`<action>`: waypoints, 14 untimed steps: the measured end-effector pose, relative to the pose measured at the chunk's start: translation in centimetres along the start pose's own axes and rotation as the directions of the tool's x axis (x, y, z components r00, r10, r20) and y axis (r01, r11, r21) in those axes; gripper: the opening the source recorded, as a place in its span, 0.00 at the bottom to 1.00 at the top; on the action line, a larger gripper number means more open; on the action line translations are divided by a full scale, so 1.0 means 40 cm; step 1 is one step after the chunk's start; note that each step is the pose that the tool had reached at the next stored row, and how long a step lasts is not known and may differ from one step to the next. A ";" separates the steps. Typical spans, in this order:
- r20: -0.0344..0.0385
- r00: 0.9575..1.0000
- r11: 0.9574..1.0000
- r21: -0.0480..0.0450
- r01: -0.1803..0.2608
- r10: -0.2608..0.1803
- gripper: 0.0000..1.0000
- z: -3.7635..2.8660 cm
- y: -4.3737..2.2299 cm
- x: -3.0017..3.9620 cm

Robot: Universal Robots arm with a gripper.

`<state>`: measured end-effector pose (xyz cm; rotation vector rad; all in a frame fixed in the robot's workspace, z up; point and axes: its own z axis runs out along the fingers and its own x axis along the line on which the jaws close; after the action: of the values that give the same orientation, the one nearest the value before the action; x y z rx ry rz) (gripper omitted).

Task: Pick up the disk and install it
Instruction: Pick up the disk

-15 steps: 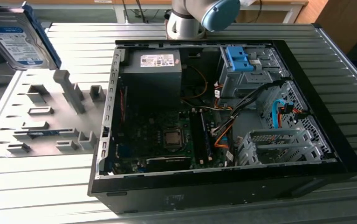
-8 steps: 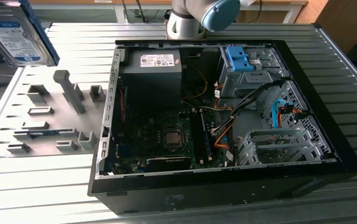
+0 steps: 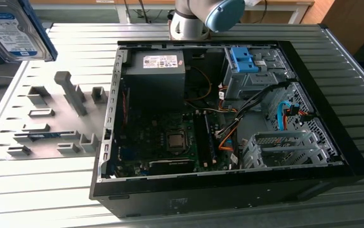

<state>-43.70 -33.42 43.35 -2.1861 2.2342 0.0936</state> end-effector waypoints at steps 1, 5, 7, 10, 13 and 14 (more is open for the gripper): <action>0.000 1.000 1.000 0.000 0.000 0.000 0.36 -0.004 0.000 0.000; 0.000 1.000 1.000 0.000 0.000 0.000 0.36 -0.015 0.001 -0.001; 0.000 1.000 1.000 0.000 0.000 0.000 0.36 -0.020 0.001 -0.001; 0.000 1.000 1.000 0.000 0.000 0.000 0.36 -0.021 0.001 -0.001; 0.000 1.000 1.000 0.000 0.000 0.000 0.36 -0.021 0.001 -0.001; 0.000 1.000 1.000 0.000 0.000 0.000 0.36 -0.021 0.001 -0.001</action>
<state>-43.70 -33.42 44.20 -2.1861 2.2342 0.0936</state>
